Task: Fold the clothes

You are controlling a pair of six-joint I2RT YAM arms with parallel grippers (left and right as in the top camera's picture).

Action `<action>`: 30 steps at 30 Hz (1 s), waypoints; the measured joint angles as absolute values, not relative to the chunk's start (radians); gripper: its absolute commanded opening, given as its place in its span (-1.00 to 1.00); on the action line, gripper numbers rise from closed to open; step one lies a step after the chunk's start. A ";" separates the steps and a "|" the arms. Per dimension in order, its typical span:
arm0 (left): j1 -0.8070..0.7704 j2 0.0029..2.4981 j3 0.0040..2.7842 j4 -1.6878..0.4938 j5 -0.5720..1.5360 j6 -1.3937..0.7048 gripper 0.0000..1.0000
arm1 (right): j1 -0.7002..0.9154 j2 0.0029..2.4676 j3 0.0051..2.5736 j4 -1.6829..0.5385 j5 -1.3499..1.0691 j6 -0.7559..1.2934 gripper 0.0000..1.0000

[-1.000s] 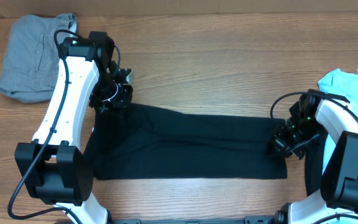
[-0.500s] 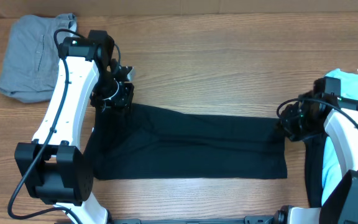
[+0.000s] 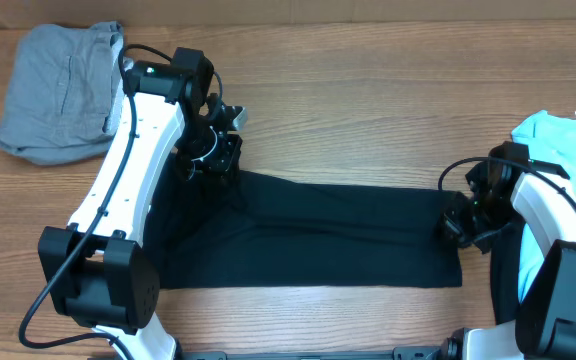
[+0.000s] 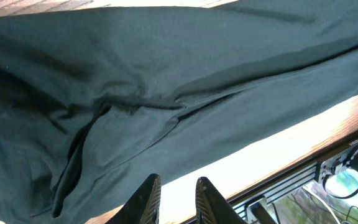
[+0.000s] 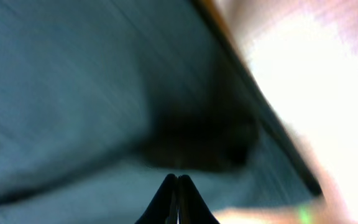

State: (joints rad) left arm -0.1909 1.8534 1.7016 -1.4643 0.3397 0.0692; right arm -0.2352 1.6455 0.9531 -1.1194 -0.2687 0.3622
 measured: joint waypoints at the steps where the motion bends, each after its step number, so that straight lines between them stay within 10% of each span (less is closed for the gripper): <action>1: -0.191 1.853 1.702 -1.465 0.340 0.069 -0.54 | -0.235 1.643 0.952 -1.154 -0.262 0.360 -0.92; 19: -0.314 1.852 1.527 -1.151 0.342 0.034 -0.74 | -0.235 1.567 0.947 -0.884 -0.247 0.371 -0.92; 30: -0.320 1.852 1.368 -1.019 0.345 -0.011 -0.49 | -0.235 1.603 0.940 -1.214 -0.246 0.379 -0.92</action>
